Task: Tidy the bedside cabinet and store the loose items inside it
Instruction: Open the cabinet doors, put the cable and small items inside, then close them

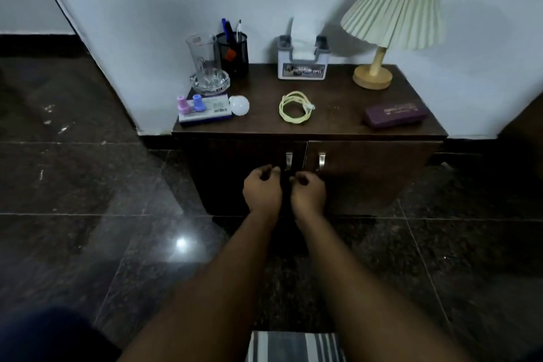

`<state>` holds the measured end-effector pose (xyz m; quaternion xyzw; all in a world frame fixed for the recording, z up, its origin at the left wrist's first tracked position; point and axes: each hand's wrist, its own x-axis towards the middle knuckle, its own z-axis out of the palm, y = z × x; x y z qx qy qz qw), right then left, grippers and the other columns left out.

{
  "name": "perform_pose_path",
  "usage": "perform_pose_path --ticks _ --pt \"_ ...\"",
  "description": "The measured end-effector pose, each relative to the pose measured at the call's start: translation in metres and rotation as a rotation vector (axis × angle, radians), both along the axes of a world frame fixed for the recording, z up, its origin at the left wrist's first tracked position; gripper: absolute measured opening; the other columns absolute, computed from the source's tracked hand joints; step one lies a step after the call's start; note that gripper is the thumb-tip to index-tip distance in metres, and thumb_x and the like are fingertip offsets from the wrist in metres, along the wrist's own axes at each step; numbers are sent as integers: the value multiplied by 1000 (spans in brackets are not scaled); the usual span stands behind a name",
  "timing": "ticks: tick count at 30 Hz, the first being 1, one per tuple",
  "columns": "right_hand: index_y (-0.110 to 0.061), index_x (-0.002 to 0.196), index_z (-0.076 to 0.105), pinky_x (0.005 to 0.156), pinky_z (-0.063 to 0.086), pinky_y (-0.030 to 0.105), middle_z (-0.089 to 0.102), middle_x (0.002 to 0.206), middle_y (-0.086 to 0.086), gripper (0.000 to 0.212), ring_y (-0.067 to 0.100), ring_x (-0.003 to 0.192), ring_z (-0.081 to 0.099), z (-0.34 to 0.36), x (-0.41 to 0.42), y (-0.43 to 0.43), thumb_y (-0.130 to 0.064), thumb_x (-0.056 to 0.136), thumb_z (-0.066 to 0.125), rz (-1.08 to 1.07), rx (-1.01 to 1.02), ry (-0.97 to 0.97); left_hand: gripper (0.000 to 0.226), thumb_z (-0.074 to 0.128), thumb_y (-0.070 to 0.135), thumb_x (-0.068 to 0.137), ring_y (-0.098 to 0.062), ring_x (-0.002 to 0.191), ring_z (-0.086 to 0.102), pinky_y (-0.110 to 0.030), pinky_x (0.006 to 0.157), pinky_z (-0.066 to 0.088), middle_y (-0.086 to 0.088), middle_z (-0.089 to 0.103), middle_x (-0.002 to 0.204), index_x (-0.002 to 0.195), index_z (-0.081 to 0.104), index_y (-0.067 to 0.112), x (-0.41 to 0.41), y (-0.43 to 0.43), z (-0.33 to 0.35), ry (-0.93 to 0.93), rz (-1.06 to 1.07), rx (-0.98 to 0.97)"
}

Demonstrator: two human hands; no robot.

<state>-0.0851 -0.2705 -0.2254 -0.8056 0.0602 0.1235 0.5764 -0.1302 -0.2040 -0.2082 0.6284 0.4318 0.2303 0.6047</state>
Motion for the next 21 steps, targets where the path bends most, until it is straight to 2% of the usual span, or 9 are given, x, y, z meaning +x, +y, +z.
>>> perform_pose_path --ticks 3,5,8,9,12,15,18,19,21 --pt "-19 106 72 82 54 31 71 100 -2 13 18 99 68 -17 -5 17 -13 98 63 -119 234 46 17 74 26 92 -13 100 72 -35 95 58 5 76 101 109 76 22 12 9 -14 -83 -94 -22" --pt "-18 111 73 87 56 31 72 103 -4 16 17 101 69 -23 -6 24 -15 97 65 -162 357 36 14 74 27 92 -11 98 73 -39 94 60 5 77 100 106 76 26 15 11 -16 -91 -188 -19" --pt "-25 103 75 93 57 38 72 107 -2 12 18 104 69 -40 -3 24 -22 96 66 -117 301 -138 21 74 32 90 -10 96 73 -42 92 61 7 78 99 109 77 24 20 9 -22 -63 -266 75" --pt "-29 100 74 93 56 36 70 108 -3 11 17 103 68 -39 -8 22 -25 96 64 -103 265 -189 21 74 34 89 -9 93 73 -42 90 61 7 77 97 107 77 23 17 6 -22 -55 -259 98" --pt "-38 92 70 85 55 25 67 109 -7 13 4 98 67 -37 -42 10 -40 94 57 -90 342 -212 19 72 41 93 -7 80 71 -34 77 62 6 75 85 92 73 22 -5 -11 -22 -36 -192 132" --pt "-28 88 70 74 52 27 68 101 -3 14 0 86 66 -48 -78 -11 -20 96 63 -124 312 -215 34 62 53 97 -12 78 66 -32 70 54 0 69 83 82 64 22 -40 -32 -29 -122 -81 125" --pt "-27 86 62 77 54 39 65 93 2 16 9 83 62 -53 -104 -21 -11 90 63 -268 289 -267 43 49 63 99 -19 85 65 -39 76 53 -5 65 91 83 60 24 -76 -43 -36 -142 -7 111" --pt "-27 89 59 77 54 36 62 93 -1 17 8 84 60 -47 -111 -20 -11 88 62 -267 318 -274 47 46 65 99 -21 84 64 -42 76 53 -7 65 90 82 60 23 -86 -44 -36 -142 20 110" --pt "-28 101 57 75 49 20 59 103 -4 23 5 90 58 -41 -126 -15 -12 87 65 -118 325 -273 61 40 72 96 -22 78 64 -43 72 52 -9 65 84 77 60 17 -104 -40 -29 -131 75 114"
